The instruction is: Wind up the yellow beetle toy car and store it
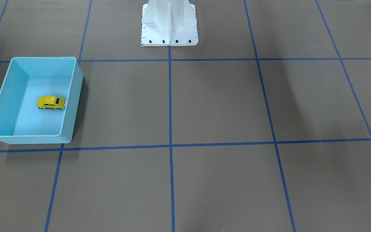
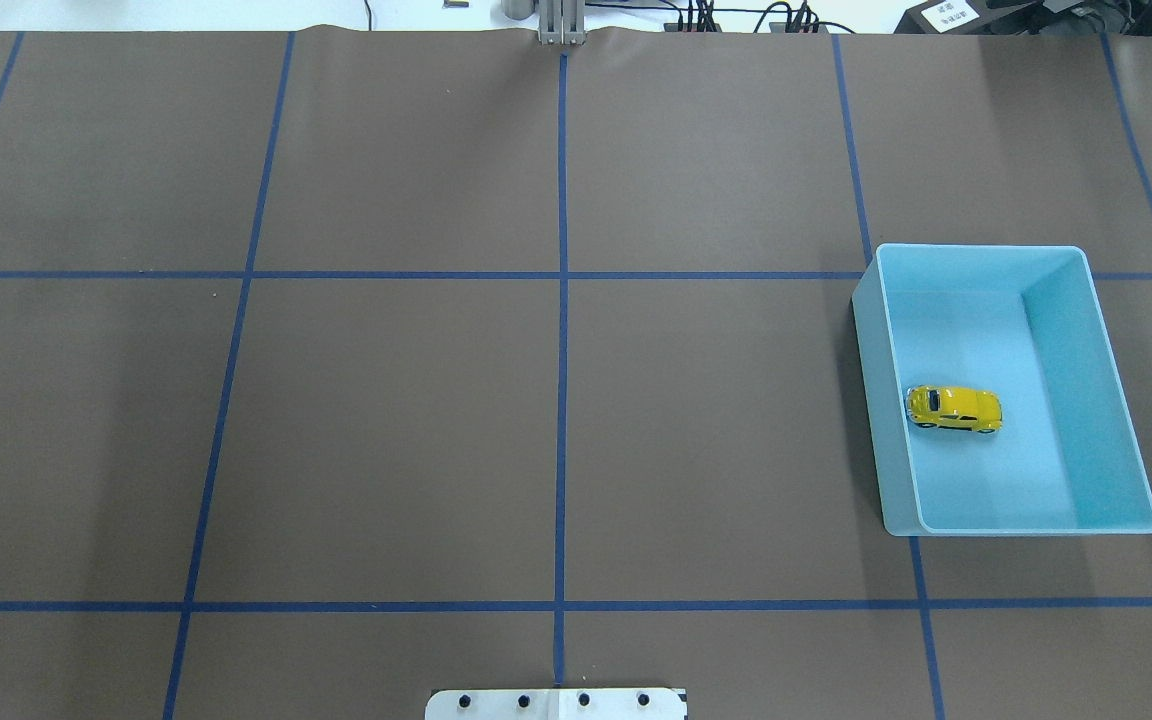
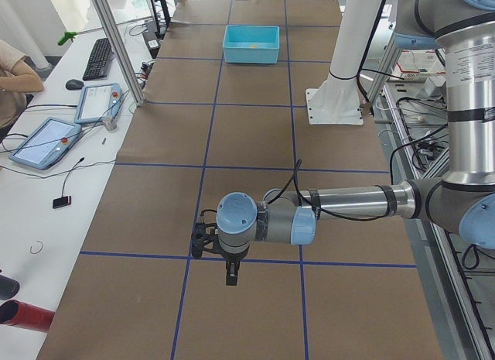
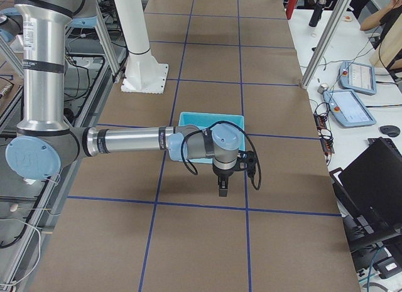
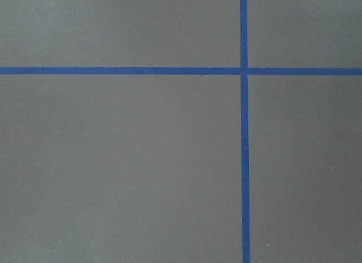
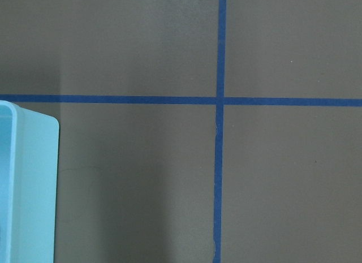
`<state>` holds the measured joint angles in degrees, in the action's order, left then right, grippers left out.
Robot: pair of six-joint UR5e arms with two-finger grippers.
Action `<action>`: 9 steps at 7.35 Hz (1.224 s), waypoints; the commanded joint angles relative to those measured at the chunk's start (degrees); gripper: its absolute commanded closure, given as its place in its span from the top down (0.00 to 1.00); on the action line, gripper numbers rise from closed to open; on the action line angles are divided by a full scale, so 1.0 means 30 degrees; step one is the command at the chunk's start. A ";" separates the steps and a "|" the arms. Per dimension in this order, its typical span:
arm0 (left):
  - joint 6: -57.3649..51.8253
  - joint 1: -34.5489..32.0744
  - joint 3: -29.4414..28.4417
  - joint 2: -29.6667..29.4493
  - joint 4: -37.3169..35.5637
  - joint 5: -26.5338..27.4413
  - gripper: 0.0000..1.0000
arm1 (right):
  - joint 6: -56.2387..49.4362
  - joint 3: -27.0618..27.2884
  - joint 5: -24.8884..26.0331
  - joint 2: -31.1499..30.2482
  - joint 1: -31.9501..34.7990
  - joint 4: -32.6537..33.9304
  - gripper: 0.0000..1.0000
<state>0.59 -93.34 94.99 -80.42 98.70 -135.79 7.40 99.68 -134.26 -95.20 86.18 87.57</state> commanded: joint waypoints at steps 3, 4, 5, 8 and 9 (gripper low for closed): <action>-0.0022 0.0000 -0.0081 0.0000 0.0000 -0.0001 1.00 | 0.0024 -0.0032 0.0193 -0.0142 0.0071 0.0077 1.00; -0.0022 0.0029 -0.0168 0.0000 0.0000 -0.0001 1.00 | 0.0024 -0.0061 0.0194 -0.0142 0.0042 0.0077 1.00; -0.0022 0.0030 -0.0140 -0.0029 0.0000 -0.0001 1.00 | -0.0005 -0.0033 0.0194 -0.0200 0.0042 0.0048 1.00; -0.0022 0.0030 -0.0081 -0.0058 0.0000 -0.0001 1.00 | 0.0024 -0.0062 0.0194 -0.0230 0.0042 0.0047 1.00; -0.0022 0.0030 -0.0110 -0.0059 0.0000 -0.0001 1.00 | 0.0024 -0.0236 0.0194 -0.0230 0.0071 0.0018 1.00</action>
